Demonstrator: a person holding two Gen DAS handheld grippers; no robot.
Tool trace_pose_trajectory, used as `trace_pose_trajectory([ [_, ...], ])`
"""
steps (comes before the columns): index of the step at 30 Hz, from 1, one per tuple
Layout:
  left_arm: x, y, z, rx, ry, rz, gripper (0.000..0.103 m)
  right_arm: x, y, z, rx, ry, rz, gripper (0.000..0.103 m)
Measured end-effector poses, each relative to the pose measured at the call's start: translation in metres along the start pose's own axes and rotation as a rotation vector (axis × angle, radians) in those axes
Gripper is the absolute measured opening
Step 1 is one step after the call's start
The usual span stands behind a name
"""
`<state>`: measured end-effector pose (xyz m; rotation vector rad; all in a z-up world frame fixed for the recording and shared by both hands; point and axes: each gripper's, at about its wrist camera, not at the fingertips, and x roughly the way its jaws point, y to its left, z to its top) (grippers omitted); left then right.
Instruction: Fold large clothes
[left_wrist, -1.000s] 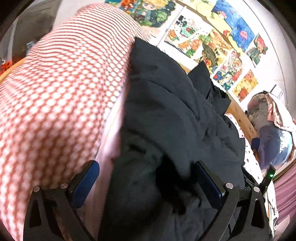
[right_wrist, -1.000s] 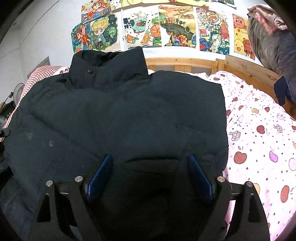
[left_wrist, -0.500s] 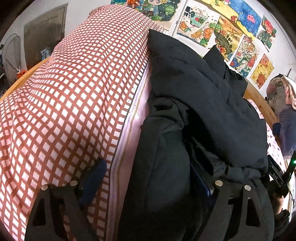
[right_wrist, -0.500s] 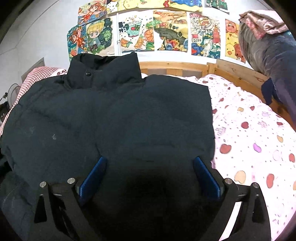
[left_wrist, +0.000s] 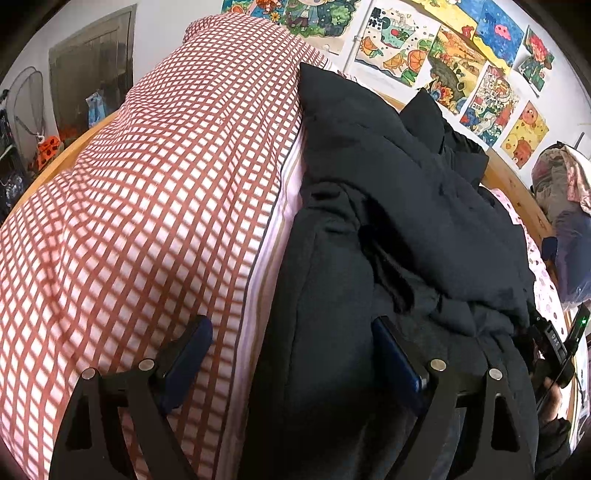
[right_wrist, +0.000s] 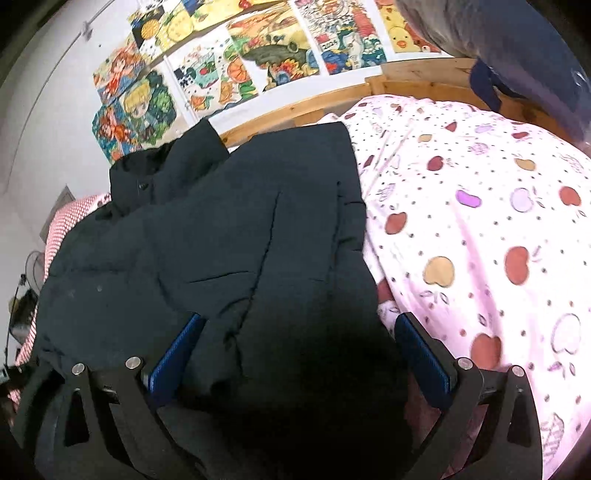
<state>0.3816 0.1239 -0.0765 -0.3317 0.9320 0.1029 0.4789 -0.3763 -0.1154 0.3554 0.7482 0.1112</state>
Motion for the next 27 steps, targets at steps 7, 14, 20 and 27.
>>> trace_pose_trajectory([
  [7,-0.026,-0.027,0.013,0.098,-0.050,0.000,0.088,-0.019,-0.001,0.011,0.036,-0.021,0.037,0.102],
  [14,-0.027,-0.075,0.047,0.218,-0.056,-0.076,0.090,-0.017,-0.001,0.038,0.064,0.038,0.064,0.102],
  [20,-0.017,-0.105,0.097,0.251,-0.071,-0.120,0.090,-0.012,0.016,0.065,-0.021,0.113,0.102,0.102],
  [27,0.006,-0.133,0.156,0.277,-0.088,-0.131,0.091,0.001,0.041,0.125,-0.071,0.167,0.122,0.102],
])
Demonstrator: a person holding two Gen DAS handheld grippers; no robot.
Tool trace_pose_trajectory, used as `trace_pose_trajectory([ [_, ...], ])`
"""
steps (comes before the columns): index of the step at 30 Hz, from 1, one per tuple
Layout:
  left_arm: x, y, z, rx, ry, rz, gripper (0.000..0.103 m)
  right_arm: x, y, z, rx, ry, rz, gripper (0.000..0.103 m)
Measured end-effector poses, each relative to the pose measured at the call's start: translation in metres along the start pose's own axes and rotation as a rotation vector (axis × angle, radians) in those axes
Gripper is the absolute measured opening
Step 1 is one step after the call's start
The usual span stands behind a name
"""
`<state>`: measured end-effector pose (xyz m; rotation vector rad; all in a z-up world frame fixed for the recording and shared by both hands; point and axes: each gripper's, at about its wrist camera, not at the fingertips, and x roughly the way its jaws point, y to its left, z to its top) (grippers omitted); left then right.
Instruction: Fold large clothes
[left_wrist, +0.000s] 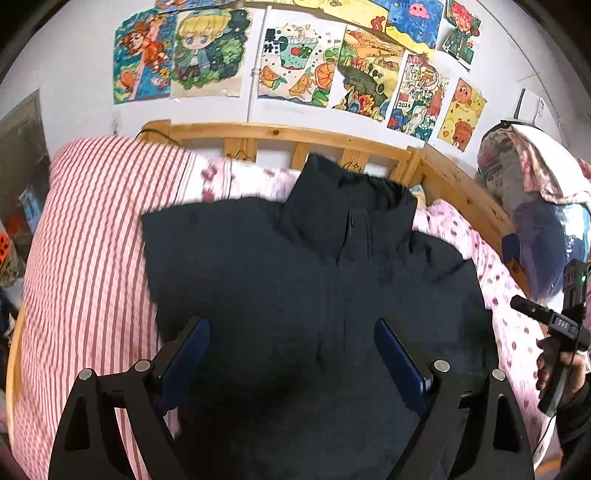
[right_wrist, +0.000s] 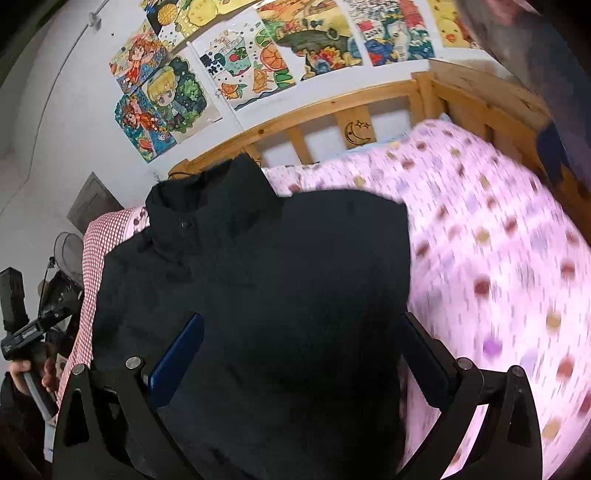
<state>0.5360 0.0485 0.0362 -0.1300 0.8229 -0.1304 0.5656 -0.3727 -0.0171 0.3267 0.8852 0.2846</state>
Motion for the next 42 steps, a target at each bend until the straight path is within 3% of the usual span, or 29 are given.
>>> trace_pose_trajectory([
  [9,0.060,-0.019,0.091,0.025,-0.079,0.070,0.091,0.041,0.063,0.107,-0.115,-0.025,-0.029,0.102],
  [15,0.103,-0.023,0.132,0.007,-0.113,0.063,0.090,0.091,0.097,0.146,-0.162,-0.038,-0.063,0.101],
  [18,0.122,-0.027,0.141,0.044,-0.115,0.081,0.090,0.114,0.104,0.156,-0.168,-0.027,-0.076,0.094],
  [19,0.129,-0.027,0.143,0.056,-0.113,0.084,0.089,0.122,0.106,0.159,-0.171,-0.017,-0.073,0.084],
  [20,0.133,-0.028,0.144,0.062,-0.108,0.082,0.086,0.130,0.107,0.160,-0.175,-0.006,-0.071,0.074],
  [22,0.143,-0.027,0.145,0.074,-0.092,0.071,0.074,0.143,0.107,0.161,-0.180,0.016,-0.076,0.063],
  [24,0.150,-0.026,0.146,0.076,-0.074,0.061,0.054,0.153,0.107,0.160,-0.191,0.033,-0.078,0.055],
  [26,0.156,-0.023,0.148,0.064,-0.061,0.035,0.039,0.160,0.110,0.161,-0.207,0.036,-0.085,0.030],
  [28,0.158,-0.019,0.150,0.027,-0.058,-0.018,0.025,0.161,0.112,0.160,-0.213,0.030,-0.096,0.016],
  [29,0.158,-0.019,0.150,0.017,-0.053,-0.042,0.011,0.160,0.113,0.160,-0.215,0.025,-0.099,0.013],
  [36,0.139,-0.022,0.146,0.063,-0.049,-0.034,0.006,0.130,0.114,0.151,-0.254,-0.042,-0.065,0.008],
  [42,0.116,-0.015,0.129,0.087,-0.022,-0.051,0.005,0.102,0.098,0.134,-0.256,-0.051,-0.033,0.007],
])
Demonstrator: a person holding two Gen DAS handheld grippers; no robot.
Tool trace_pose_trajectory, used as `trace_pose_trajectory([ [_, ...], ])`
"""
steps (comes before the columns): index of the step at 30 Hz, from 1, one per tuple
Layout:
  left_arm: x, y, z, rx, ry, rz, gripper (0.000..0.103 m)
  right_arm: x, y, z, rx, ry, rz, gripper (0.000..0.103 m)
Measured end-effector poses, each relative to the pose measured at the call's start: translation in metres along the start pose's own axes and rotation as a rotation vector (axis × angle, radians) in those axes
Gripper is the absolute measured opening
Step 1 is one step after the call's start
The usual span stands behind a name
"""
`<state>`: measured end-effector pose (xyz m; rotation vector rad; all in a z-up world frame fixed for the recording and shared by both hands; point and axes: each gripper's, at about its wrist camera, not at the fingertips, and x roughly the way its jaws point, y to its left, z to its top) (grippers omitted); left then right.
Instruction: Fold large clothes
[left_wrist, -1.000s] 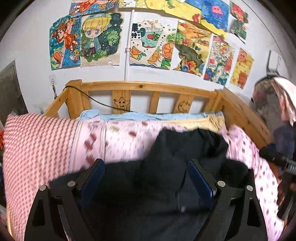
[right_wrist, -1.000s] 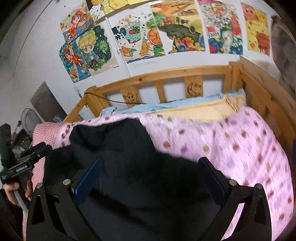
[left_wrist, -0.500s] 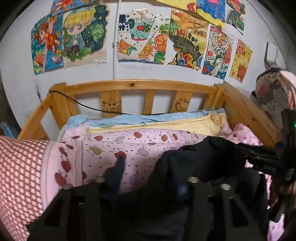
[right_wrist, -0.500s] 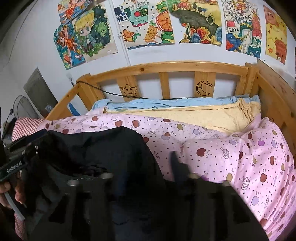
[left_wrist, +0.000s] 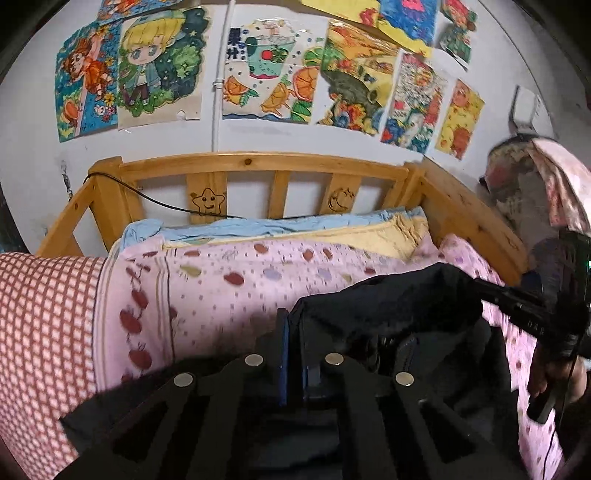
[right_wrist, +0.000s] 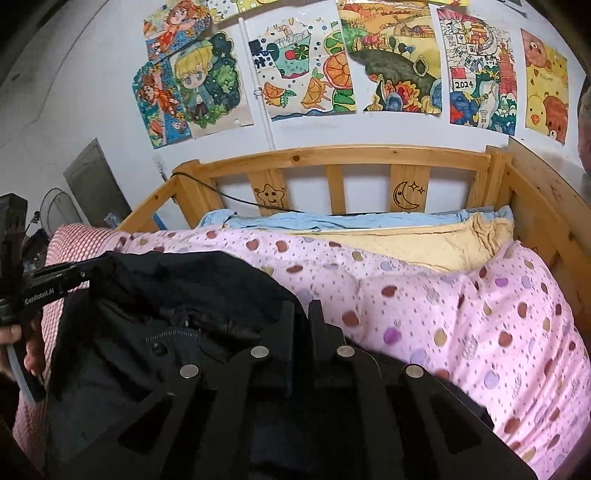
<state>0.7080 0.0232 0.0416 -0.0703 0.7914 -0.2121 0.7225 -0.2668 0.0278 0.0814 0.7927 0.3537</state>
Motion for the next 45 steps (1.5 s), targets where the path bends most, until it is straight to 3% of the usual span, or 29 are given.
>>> trace_pose_trajectory([
  [6,-0.021,-0.015,-0.028,0.095,0.021,0.007,0.005,-0.015,-0.002,-0.034,-0.043,0.015,0.015,0.006],
  [9,-0.022,-0.025,-0.049,0.154,0.073,0.014,0.005,-0.018,0.001,-0.050,-0.074,0.031,0.021,0.006],
  [16,-0.008,-0.039,-0.098,0.273,0.164,0.055,0.005,-0.010,-0.002,-0.082,-0.092,0.100,0.038,0.005],
  [24,0.018,-0.047,-0.132,0.378,0.184,0.119,0.004,0.021,-0.001,-0.118,-0.069,0.162,0.032,0.006],
  [33,-0.027,-0.049,-0.113,0.465,0.085,0.051,0.008,-0.020,-0.005,-0.098,-0.067,0.081,0.096,0.009],
  [36,-0.050,-0.046,-0.100,0.453,0.027,-0.008,0.010,-0.036,-0.005,-0.087,-0.065,0.031,0.117,0.009],
  [39,-0.070,-0.044,-0.083,0.399,-0.056,-0.070,0.020,-0.049,-0.002,-0.069,-0.056,-0.035,0.136,0.009],
  [41,-0.074,-0.044,-0.069,0.331,-0.100,-0.088,0.034,-0.046,0.000,-0.055,-0.036,-0.053,0.144,0.009],
  [45,-0.049,-0.049,-0.044,0.195,-0.067,-0.102,0.034,-0.018,0.008,-0.037,0.046,-0.023,0.189,0.009],
])
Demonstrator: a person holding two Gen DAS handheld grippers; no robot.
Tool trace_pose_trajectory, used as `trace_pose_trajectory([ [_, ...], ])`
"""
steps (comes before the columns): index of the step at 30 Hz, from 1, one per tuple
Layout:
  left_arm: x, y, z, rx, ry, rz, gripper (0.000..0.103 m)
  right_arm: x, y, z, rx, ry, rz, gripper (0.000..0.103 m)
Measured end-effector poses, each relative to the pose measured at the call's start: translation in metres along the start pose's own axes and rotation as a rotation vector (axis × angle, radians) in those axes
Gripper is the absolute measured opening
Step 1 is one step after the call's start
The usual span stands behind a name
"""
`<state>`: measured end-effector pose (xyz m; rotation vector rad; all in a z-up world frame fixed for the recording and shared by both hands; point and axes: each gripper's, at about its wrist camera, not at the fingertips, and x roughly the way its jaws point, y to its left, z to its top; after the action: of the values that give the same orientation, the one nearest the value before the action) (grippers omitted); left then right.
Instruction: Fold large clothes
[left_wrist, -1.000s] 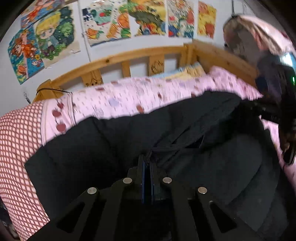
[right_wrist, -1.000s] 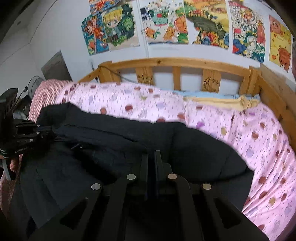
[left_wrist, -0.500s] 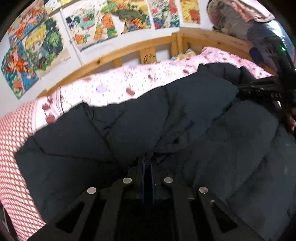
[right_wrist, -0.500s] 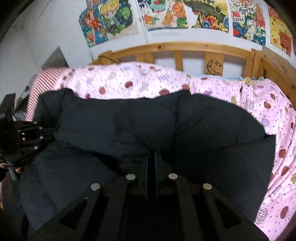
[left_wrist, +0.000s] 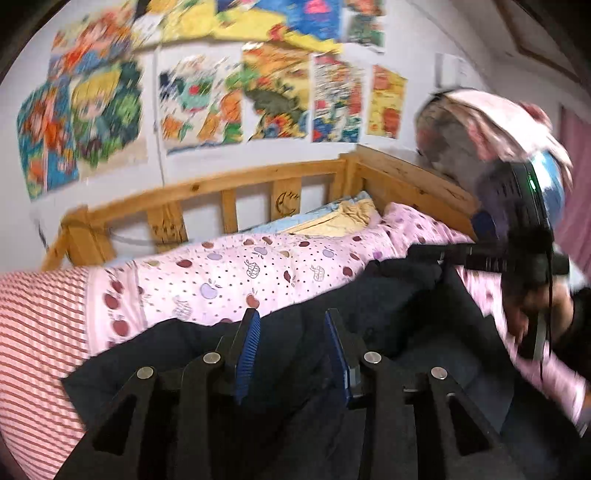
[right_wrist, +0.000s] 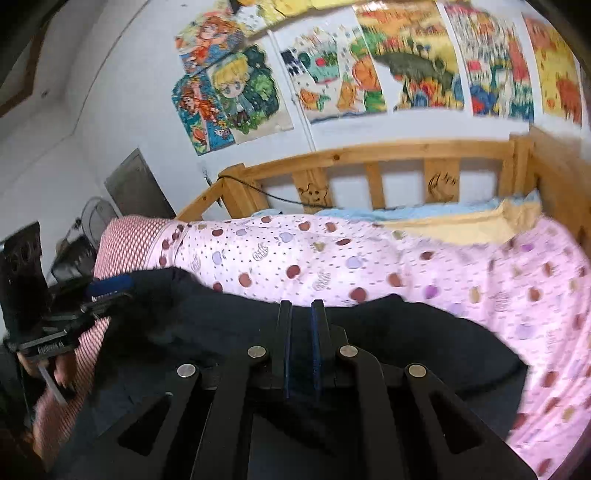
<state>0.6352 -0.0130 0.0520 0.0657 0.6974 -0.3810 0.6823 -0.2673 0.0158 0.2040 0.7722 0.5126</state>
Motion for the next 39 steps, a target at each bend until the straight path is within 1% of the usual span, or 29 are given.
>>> trace_pose_trajectory([
  [3,0.032,0.000,0.005,-0.047,0.065,-0.006,0.034,0.026,0.003,-0.001,0.049,0.062,0.057,0.009],
  [5,0.049,0.001,0.001,-0.061,0.121,-0.029,0.034,0.043,0.008,-0.010,0.038,0.128,0.065,0.009],
  [6,0.058,0.001,-0.005,-0.065,0.154,-0.049,0.031,0.050,0.010,-0.015,0.021,0.162,0.064,0.009],
  [8,0.067,-0.002,-0.020,-0.057,0.209,-0.082,0.027,0.066,0.014,-0.032,-0.021,0.265,0.039,0.009],
  [9,0.073,-0.002,-0.030,-0.043,0.244,-0.103,0.027,0.073,0.013,-0.041,-0.032,0.317,0.019,0.009],
  [11,0.082,-0.003,-0.051,-0.017,0.308,-0.122,0.025,0.083,0.008,-0.055,-0.037,0.379,0.006,0.009],
  [12,0.084,-0.003,-0.057,-0.012,0.320,-0.122,0.024,0.090,0.005,-0.064,-0.035,0.407,0.014,0.009],
  [16,0.091,-0.009,-0.081,0.001,0.361,-0.115,0.021,0.106,-0.003,-0.087,-0.010,0.472,0.034,0.008],
  [18,0.096,-0.012,-0.086,0.019,0.377,-0.096,0.021,0.115,-0.004,-0.097,-0.012,0.511,0.032,0.006],
  [20,0.100,-0.016,-0.092,0.033,0.373,-0.064,0.020,0.125,-0.003,-0.109,-0.014,0.528,0.015,0.005],
  [22,0.105,-0.020,-0.097,0.038,0.367,-0.032,0.019,0.131,-0.001,-0.117,-0.027,0.512,-0.013,0.004],
  [24,0.109,-0.023,-0.100,0.050,0.355,-0.002,0.019,0.133,0.004,-0.125,-0.049,0.476,-0.042,0.004],
  [27,0.103,-0.028,-0.105,0.054,0.310,0.021,0.019,0.126,0.012,-0.140,-0.074,0.377,-0.077,0.004],
  [30,0.095,-0.034,-0.111,0.076,0.260,0.045,0.019,0.113,0.018,-0.155,-0.078,0.281,-0.086,0.004],
  [35,0.081,-0.037,-0.116,0.093,0.187,0.049,0.019,0.095,0.026,-0.171,-0.093,0.177,-0.089,0.004],
  [37,0.075,-0.035,-0.115,0.095,0.156,0.043,0.019,0.086,0.028,-0.173,-0.111,0.135,-0.100,0.004],
  [39,0.071,-0.034,-0.114,0.098,0.147,0.045,0.020,0.076,0.035,-0.173,-0.133,0.106,-0.124,0.006],
])
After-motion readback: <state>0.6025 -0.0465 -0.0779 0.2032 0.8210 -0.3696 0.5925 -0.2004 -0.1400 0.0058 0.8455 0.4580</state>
